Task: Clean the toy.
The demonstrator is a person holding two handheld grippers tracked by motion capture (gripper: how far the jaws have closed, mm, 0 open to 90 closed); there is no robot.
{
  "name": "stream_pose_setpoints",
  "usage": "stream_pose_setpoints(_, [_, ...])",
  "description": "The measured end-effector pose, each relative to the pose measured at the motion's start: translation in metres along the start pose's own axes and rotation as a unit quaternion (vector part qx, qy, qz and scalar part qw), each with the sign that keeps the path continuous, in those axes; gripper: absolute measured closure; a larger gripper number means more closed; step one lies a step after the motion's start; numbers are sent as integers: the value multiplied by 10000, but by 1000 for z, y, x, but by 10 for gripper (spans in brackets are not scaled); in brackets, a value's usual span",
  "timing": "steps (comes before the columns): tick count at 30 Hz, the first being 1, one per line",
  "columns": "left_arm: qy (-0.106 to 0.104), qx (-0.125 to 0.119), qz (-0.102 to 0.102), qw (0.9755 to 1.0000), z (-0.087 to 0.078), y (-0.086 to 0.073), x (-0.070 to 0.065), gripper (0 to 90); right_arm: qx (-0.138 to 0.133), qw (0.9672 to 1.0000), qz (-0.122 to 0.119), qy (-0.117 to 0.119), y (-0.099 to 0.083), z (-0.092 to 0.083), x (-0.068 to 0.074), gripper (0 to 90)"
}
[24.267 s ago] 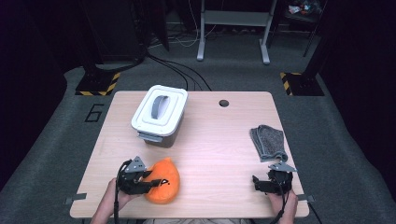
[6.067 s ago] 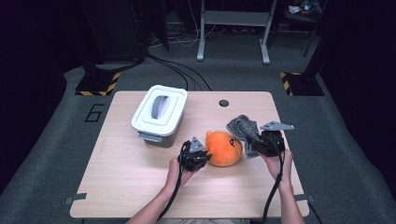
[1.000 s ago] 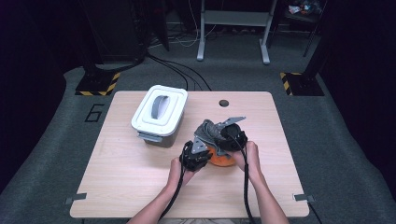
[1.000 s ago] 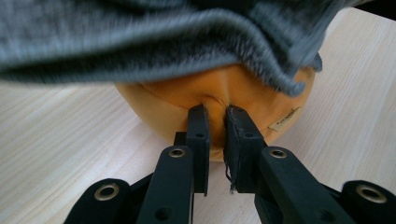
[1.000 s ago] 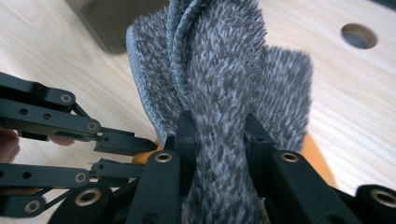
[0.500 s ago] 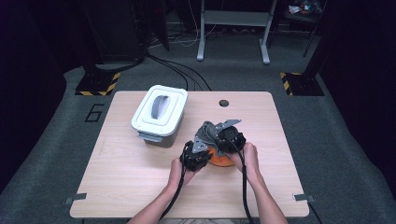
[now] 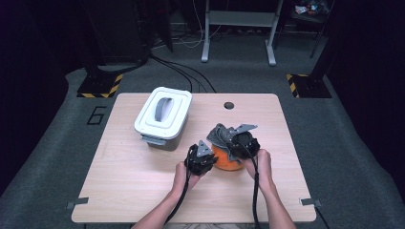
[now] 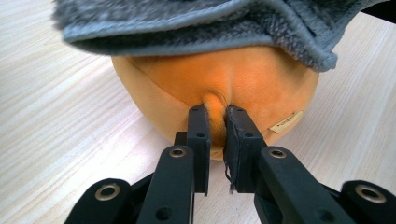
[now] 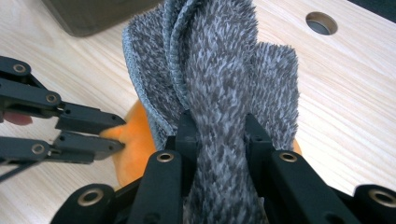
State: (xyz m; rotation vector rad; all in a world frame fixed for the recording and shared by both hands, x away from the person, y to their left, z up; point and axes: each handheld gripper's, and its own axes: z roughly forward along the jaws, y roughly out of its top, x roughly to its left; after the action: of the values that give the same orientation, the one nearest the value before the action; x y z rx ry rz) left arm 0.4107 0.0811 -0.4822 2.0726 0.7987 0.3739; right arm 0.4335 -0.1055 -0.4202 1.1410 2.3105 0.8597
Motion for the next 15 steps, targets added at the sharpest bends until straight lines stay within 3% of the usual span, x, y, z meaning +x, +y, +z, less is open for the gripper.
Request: stream_pose_setpoints(15, [0, 1, -8, 10000, 0, 0, 0, 806, -92, 9980, 596, -196, -31, -13, -26, 732])
